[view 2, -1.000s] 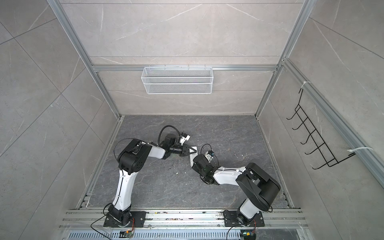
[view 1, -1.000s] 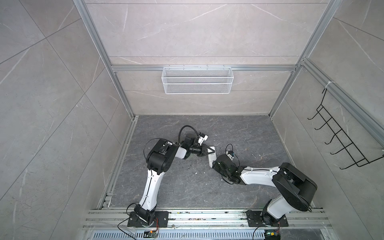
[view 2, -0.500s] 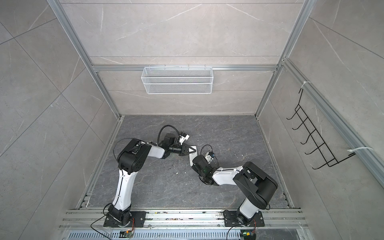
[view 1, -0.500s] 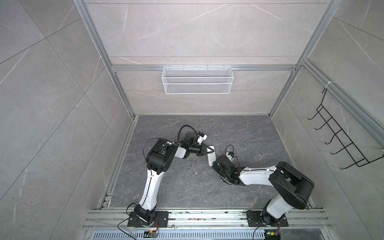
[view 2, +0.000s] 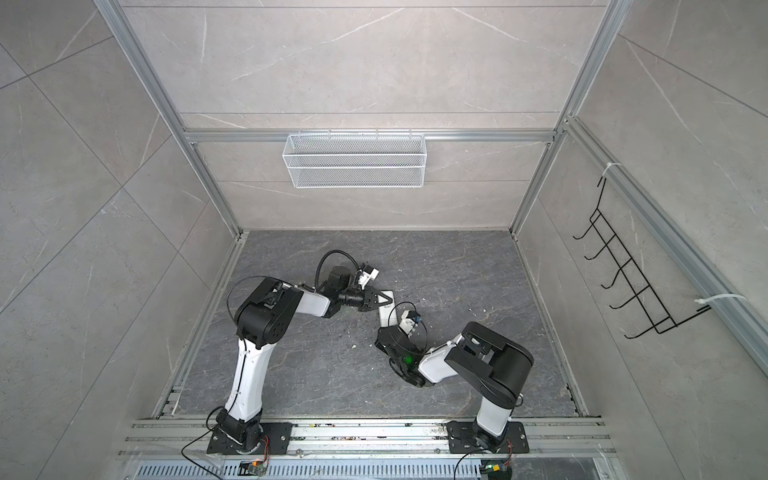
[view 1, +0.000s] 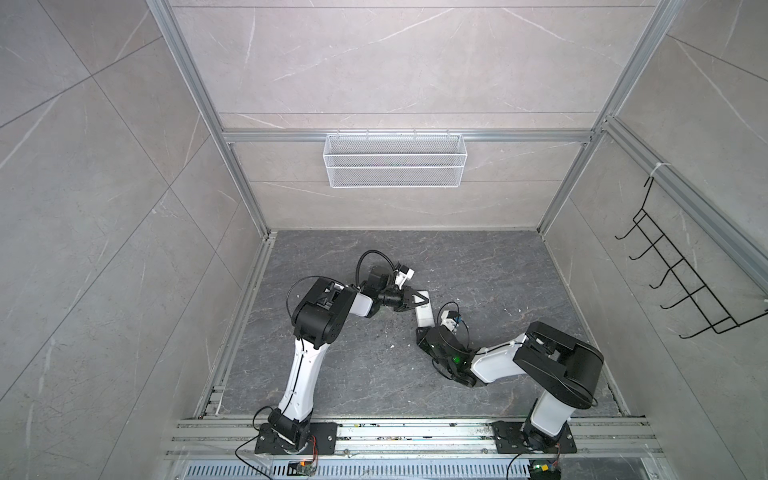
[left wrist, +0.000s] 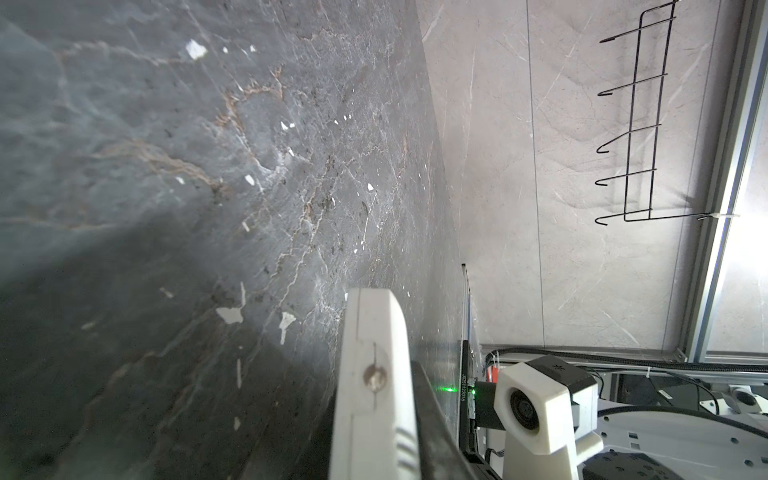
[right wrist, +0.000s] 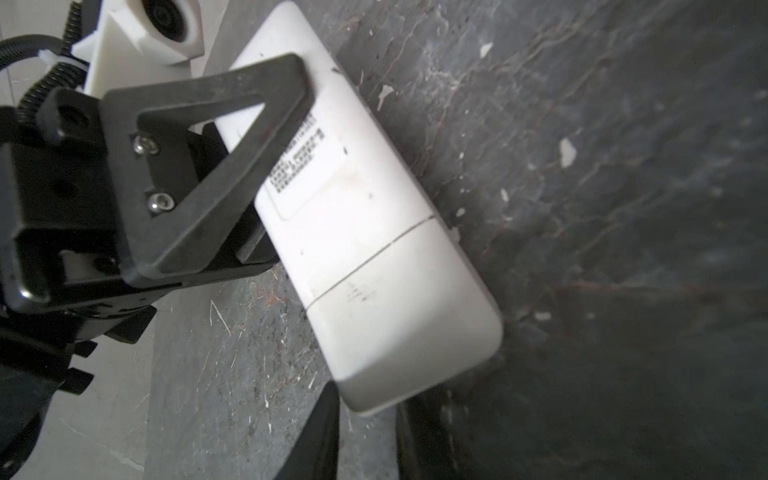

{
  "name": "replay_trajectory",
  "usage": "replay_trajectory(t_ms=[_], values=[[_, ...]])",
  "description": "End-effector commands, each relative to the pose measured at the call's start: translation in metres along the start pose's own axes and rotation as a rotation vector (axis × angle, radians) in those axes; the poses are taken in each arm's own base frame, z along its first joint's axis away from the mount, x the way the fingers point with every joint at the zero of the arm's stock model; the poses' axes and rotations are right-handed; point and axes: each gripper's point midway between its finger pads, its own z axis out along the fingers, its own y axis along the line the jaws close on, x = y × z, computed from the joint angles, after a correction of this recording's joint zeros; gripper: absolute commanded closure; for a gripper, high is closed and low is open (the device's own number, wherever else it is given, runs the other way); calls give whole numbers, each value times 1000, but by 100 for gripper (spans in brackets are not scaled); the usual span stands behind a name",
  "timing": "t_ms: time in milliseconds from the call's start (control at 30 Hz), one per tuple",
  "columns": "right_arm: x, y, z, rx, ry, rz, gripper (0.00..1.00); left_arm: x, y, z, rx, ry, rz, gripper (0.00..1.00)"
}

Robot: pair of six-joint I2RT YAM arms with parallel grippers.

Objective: Load the batteries into the remote control
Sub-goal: 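Push the cover along the remote to slide it shut with the right gripper, then open the right gripper and draw it back from the closed remote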

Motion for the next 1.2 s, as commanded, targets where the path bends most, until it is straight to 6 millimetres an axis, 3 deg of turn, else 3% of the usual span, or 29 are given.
replay_trajectory(t_ms=[0,267,367,600,733,1000,1167], values=[[-15,15,3,-61,-85,-35,75,15,10,10,-6,35,-22,100],[-20,22,-10,26,-28,-249,74,15,6,6,-26,33,1,100],[-19,13,-24,88,20,-373,69,15,7,5,-40,29,2,100],[-5,-5,-48,93,138,-465,56,16,9,3,-56,27,4,100],[3,-17,-47,101,162,-439,55,16,10,4,-58,28,-1,100],[10,-15,-31,98,168,-412,55,18,8,3,-57,32,-3,100],[4,-13,-28,112,153,-419,63,18,6,2,-51,35,-3,100]])
